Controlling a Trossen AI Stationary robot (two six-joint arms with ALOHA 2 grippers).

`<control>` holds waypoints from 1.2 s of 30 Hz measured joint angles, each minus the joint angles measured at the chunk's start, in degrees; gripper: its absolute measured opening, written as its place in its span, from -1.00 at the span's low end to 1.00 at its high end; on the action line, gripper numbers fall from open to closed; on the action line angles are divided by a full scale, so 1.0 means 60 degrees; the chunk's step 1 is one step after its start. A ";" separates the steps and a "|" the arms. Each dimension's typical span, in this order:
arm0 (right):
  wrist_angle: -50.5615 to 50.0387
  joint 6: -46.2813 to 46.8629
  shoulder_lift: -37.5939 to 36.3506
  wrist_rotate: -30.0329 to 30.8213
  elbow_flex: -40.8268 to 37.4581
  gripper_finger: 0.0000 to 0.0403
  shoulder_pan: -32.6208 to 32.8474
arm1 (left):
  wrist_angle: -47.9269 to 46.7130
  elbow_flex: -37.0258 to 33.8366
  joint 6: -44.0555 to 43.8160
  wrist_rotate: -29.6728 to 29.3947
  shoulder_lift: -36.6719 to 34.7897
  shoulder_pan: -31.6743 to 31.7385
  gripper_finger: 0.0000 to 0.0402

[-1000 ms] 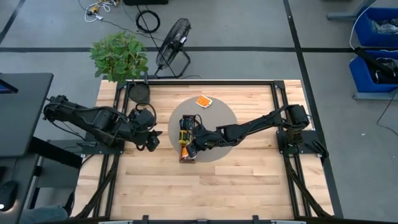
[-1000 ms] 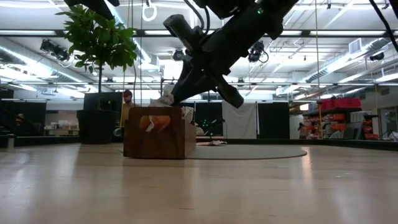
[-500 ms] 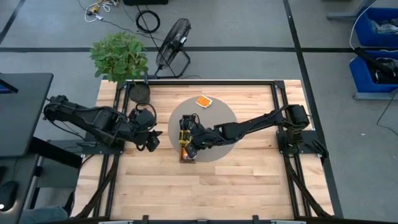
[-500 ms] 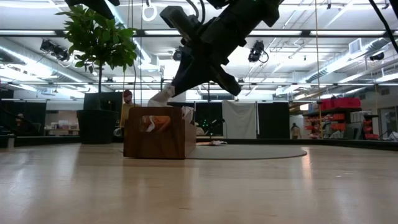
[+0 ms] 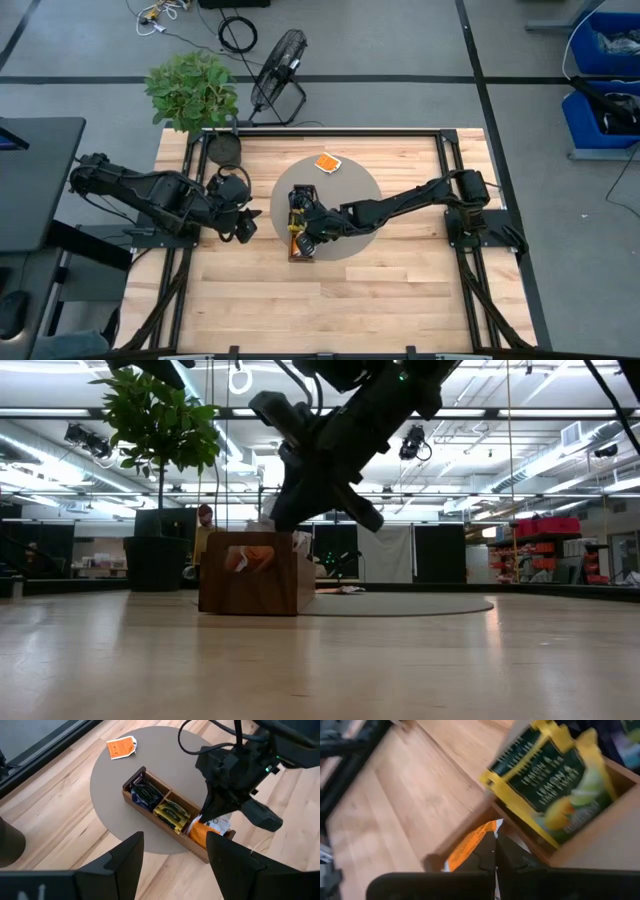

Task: Pick & Place Tea
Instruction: Put the white tea bag into the bottom section of the wooden organizer

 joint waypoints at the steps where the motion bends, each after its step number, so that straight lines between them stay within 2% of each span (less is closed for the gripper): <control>1: 0.0081 -0.0018 0.0000 0.0001 0.0000 -1.00 0.0000 | 0.0039 0.0000 0.0000 -0.0002 -0.0002 0.0001 0.10; 11: -0.0104 -0.0355 0.0000 -0.0058 0.0004 -1.00 0.0004 | 0.0079 0.0000 0.0026 -0.0111 0.0001 0.0002 0.10; 15: -0.0174 -0.0396 0.0000 -0.0103 0.0062 -0.92 0.0004 | 0.0082 0.0000 0.0026 -0.0111 0.0001 -0.0001 0.10; 19: -0.0192 -0.0757 0.0000 -0.0296 0.0329 -0.73 0.0007 | 0.0080 0.0000 0.0026 -0.0108 0.0001 0.0000 0.10; 29: -0.1702 -0.0920 -0.0064 -0.0958 0.1002 -0.11 -0.0018 | 0.0078 0.0000 0.0004 -0.0108 0.0001 0.0001 0.10; 36: -0.3400 -0.1017 -0.0766 -0.1111 0.1306 0.08 -0.0060 | 0.0077 0.0000 0.0007 -0.0108 0.0001 0.0002 0.10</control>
